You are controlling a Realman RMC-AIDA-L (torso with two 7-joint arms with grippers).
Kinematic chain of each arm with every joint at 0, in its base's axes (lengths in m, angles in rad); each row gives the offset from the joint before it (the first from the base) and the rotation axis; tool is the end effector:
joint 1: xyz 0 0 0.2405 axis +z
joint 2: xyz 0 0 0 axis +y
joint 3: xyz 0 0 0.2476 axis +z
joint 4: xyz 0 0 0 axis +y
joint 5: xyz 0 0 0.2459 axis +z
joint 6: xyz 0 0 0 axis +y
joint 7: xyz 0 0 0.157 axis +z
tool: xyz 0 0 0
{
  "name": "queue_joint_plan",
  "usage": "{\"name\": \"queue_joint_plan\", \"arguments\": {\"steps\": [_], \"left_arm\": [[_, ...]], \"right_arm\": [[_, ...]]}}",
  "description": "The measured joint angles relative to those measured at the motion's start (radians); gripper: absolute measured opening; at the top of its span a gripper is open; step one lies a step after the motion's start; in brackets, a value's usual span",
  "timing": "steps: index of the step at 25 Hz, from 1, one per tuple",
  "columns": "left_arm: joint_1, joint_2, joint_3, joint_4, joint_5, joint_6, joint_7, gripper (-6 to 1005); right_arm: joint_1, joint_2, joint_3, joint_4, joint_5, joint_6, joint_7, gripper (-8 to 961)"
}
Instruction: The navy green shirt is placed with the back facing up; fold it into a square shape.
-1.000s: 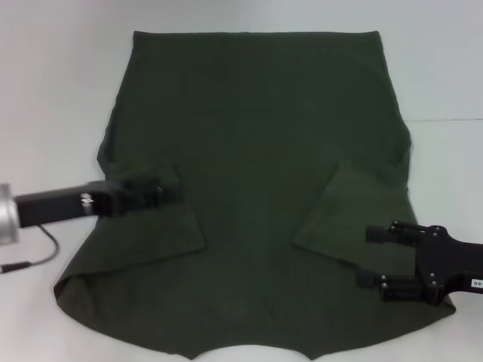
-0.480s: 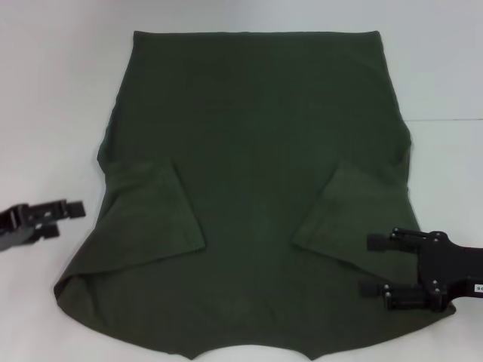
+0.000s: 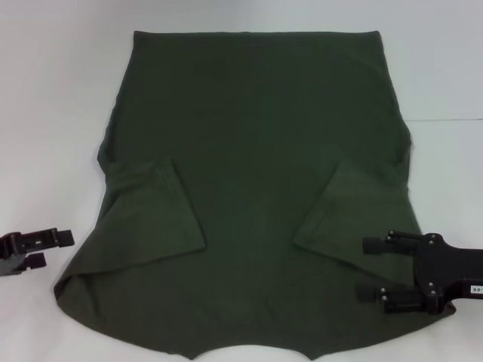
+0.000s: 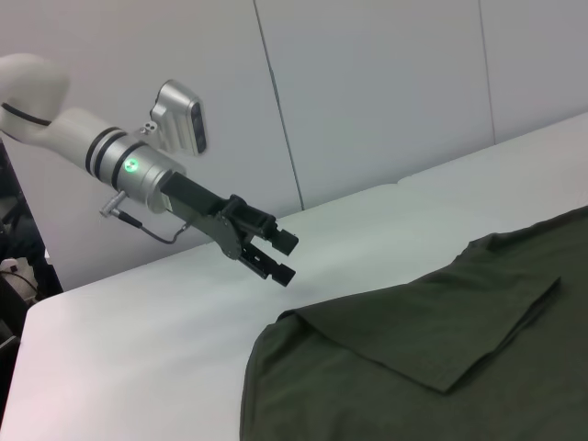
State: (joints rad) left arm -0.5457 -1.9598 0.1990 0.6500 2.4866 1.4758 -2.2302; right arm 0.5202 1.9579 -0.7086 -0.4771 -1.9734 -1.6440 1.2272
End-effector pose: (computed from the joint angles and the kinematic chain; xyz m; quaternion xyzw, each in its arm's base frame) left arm -0.3775 0.3521 0.0756 -0.6938 -0.6618 -0.2080 0.1933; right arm 0.2999 0.3377 0.0083 -0.9473 0.1858 0.2417 0.0982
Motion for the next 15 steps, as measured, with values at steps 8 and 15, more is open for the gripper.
{"name": "queue_joint_plan", "arguments": {"steps": [8, 15], "left_arm": [[0.006, -0.004, 0.009, -0.047, 0.005, -0.062, 0.043, 919], [0.006, -0.007, 0.013, -0.082, 0.021, -0.085, 0.081, 920]], "right_arm": [[0.001, 0.004, 0.0, 0.0, -0.014, 0.006, 0.0, 899], [0.002, 0.007, 0.0, 0.0, -0.018, 0.008, 0.001, 899]]}}
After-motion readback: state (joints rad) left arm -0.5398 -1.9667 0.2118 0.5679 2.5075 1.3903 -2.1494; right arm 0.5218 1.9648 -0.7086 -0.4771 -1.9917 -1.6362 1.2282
